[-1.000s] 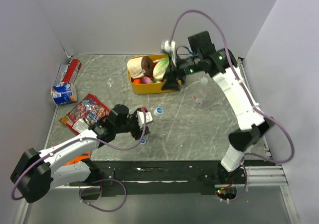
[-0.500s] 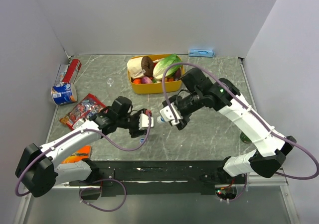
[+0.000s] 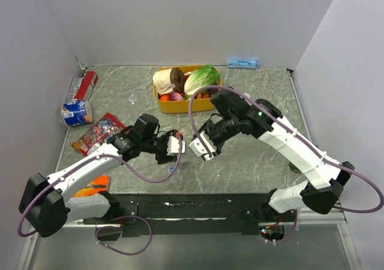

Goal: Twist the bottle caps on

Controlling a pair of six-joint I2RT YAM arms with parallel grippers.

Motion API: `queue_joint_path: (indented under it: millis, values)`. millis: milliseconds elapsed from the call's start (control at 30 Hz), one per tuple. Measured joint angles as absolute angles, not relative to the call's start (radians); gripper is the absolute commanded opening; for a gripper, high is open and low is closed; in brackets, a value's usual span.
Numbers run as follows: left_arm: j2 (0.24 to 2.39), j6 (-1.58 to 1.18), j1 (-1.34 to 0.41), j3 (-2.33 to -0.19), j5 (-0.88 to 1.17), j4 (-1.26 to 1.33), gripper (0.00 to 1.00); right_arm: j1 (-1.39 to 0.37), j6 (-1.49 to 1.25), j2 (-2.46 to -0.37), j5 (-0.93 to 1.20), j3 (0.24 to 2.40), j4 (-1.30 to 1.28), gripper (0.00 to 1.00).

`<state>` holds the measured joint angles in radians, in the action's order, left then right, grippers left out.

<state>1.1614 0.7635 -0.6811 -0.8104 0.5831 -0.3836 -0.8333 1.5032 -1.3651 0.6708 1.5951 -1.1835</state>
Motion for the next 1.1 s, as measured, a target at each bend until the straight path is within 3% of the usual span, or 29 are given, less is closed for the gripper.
queue_joint_path:
  millis: [267, 533, 700, 867, 1100]
  values:
    - [1.157, 0.703, -0.677, -0.8, 0.564, -0.364, 0.01, -0.827, 1.364, -1.385, 0.657, 1.603, -1.144, 0.01]
    - [1.099, 0.397, -0.678, -0.69, 0.417, -0.169, 0.01, -0.746, 0.857, -1.517, 0.657, 1.694, -1.012, 0.0]
    - [1.106, 0.225, -0.724, -0.688, 0.19, -0.101, 0.01, -0.674, 0.477, -1.671, 0.696, 1.863, -0.997, 0.0]
    - [1.181, 0.117, -0.759, -0.708, 0.012, -0.104, 0.01, -0.632, 0.144, -1.728, 0.655, 1.839, -0.918, 0.0]
    - [1.211, -0.002, -0.767, -0.735, -0.056, -0.14, 0.01, -0.64, -0.004, -1.749, 0.566, 1.832, -0.844, 0.0]
